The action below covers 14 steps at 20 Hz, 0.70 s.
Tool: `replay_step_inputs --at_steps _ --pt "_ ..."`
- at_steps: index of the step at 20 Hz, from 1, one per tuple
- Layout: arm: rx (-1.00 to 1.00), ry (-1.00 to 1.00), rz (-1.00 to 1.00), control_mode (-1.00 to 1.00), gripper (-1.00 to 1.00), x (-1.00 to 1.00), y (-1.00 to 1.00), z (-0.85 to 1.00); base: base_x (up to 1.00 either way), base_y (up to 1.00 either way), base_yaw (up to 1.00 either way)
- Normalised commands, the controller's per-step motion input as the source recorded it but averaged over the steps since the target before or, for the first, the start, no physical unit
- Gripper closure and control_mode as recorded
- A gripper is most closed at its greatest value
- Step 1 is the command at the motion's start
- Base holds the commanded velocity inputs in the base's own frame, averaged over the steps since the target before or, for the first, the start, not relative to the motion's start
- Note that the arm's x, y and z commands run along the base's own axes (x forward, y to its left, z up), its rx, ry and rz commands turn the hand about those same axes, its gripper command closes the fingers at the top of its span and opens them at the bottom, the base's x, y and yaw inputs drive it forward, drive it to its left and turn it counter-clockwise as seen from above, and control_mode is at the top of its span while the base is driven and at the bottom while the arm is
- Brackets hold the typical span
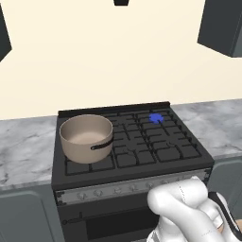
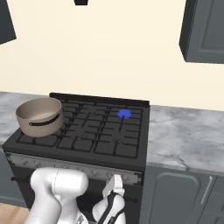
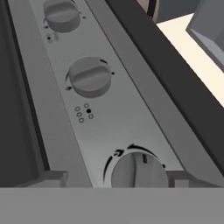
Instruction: Turn off the rear right burner of the stove.
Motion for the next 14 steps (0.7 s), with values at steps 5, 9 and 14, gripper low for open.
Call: replay_step_inputs --at_steps 5,9,14 --pt "0.03 0.00 -0.02 -1.00 1.00 0.17 0.00 0.10 0.00 0.00 0.00" --pt "0.08 0.00 -0.01 -1.00 1.00 0.04 -0.04 0.42 0.00 0.00 0.00" --pt "0.10 0.04 0.00 -1.00 1.00 0.00 -0.08 0.41 0.00 0.00 0.00"
